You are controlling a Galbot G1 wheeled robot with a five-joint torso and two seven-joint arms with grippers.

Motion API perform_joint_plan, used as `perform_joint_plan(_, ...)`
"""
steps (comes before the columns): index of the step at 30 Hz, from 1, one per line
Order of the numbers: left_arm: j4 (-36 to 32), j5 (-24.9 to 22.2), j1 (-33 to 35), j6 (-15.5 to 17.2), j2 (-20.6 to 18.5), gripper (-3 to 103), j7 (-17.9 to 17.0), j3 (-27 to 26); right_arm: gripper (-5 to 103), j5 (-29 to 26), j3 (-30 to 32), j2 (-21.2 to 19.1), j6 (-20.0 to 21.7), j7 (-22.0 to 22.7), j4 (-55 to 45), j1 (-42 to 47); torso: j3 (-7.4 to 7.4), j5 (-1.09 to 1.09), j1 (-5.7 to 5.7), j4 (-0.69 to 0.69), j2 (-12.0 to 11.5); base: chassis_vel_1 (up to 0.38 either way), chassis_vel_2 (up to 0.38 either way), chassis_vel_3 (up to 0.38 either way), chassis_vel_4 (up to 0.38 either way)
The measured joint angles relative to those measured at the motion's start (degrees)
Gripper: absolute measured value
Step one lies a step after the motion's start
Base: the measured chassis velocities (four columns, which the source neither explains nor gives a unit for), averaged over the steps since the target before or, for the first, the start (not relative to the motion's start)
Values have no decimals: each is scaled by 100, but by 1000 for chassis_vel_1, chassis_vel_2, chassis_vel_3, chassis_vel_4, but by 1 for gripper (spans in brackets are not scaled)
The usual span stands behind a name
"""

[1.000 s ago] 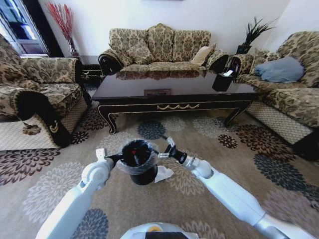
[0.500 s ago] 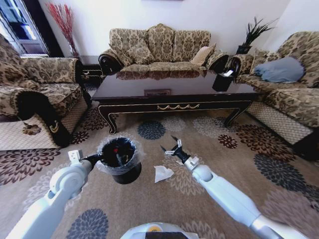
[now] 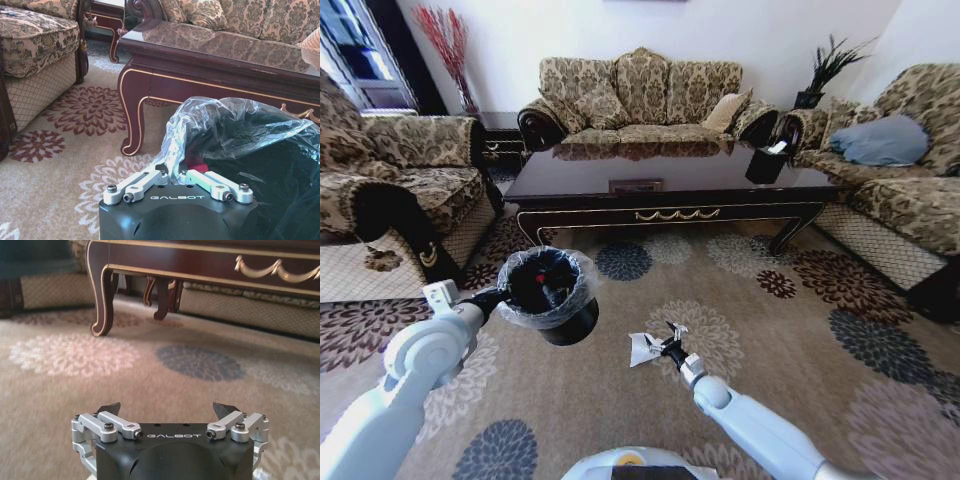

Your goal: Move to the front of the table and pick up the trash from the floor, then place it into the trash bin.

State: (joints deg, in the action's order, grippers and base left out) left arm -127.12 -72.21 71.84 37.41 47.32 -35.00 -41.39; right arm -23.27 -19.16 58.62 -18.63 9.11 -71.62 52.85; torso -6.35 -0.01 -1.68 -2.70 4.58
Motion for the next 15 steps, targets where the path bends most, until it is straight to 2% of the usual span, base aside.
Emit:
perform_joint_plan(3, 8, -13, -17, 0, -51, 4, 0, 8, 100, 38, -102, 39, 95, 78, 135, -57, 0, 0, 0, 0, 1, 0, 0, 0, 0)
perform_joint_plan(6, 19, -34, -22, 0, -90, 4, -3, 2, 100, -9, -339, 64, 432, 311, 262, -185, 0, 0, 0, 0, 0, 0, 0, 0, 0)
perform_joint_plan(7, 19, -34, -22, 0, -90, 4, -3, 2, 100, -9, -339, 64, 432, 311, 262, -185, 0, 0, 0, 0, 0, 0, 0, 0, 0)
perform_joint_plan(15, 19, 1, 63, 0, -16, 4, -5, 5, 100, -584, -606, 157, 847, 283, 360, -503, 0, 0, 0, 0, 0, 0, 0, 0, 0)
